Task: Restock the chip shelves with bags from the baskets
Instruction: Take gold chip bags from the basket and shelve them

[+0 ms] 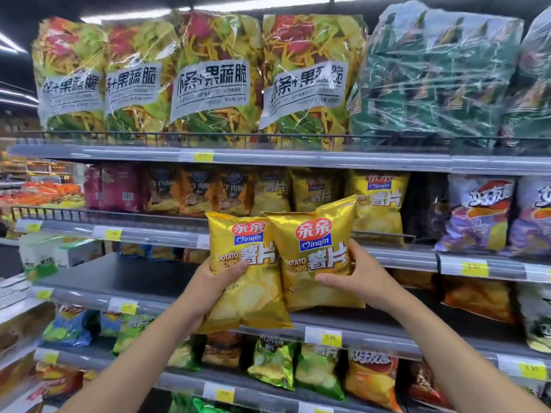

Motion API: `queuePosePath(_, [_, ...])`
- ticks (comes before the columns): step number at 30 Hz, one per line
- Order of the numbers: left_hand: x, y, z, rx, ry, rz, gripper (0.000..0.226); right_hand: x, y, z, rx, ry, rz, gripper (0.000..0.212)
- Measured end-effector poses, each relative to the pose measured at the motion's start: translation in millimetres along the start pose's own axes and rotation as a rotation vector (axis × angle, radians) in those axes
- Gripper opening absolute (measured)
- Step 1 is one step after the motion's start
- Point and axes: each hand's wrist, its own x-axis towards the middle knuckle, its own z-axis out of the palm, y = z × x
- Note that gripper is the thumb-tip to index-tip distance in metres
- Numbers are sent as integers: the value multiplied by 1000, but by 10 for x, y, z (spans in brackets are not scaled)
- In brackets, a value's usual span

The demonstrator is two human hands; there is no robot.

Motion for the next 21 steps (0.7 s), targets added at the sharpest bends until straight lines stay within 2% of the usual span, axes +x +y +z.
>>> queuePosePath(3, [298, 26, -5, -12, 2, 17, 48, 238, -54, -122, 13, 33, -37, 96])
queuePosePath(7, [577, 50, -26, -34, 23, 51, 46, 447, -168, -309, 40, 77, -91, 72])
queuePosePath(12, [827, -41, -81, -70, 45, 67, 49, 729, -272, -462, 117, 221, -154, 85])
queuePosePath(21, [1012, -225, -167, -113, 56, 96, 48, 1132, -246, -352, 43, 334, -245, 67])
